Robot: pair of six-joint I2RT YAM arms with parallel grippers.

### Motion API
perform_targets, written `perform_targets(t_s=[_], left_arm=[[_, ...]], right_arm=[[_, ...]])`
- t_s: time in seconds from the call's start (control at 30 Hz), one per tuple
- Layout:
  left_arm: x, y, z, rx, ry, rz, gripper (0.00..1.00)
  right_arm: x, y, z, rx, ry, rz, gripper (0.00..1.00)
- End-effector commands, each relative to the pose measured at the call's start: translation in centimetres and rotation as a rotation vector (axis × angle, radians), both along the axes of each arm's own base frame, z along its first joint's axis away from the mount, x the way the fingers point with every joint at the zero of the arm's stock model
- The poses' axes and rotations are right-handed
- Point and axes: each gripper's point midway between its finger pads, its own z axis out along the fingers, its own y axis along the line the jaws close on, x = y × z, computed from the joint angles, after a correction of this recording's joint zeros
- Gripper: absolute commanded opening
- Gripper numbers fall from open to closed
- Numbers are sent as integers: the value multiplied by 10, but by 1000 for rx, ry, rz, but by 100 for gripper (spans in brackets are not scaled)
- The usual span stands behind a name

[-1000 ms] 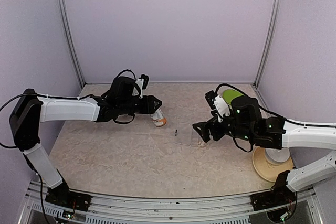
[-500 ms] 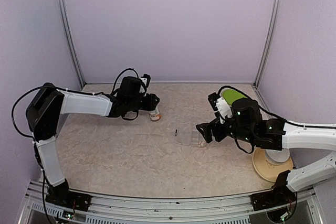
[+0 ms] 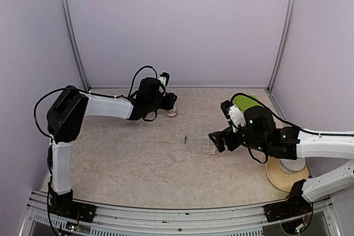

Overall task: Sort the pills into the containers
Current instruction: Place the pill bottle at the center of the board.

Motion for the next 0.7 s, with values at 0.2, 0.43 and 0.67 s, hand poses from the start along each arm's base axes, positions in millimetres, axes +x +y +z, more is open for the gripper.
perform_targets(t_s=[0.2, 0.43, 0.67], left_arm=[[22, -54, 21, -10, -129, -87, 43], [14, -79, 8, 39, -146, -142, 43], [10, -91, -8, 77, -138, -179, 44]], right_arm=[[1, -11, -7, 6, 16, -43, 100], [1, -13, -7, 11, 15, -50, 100], [1, -14, -10, 9, 19, -52, 100]])
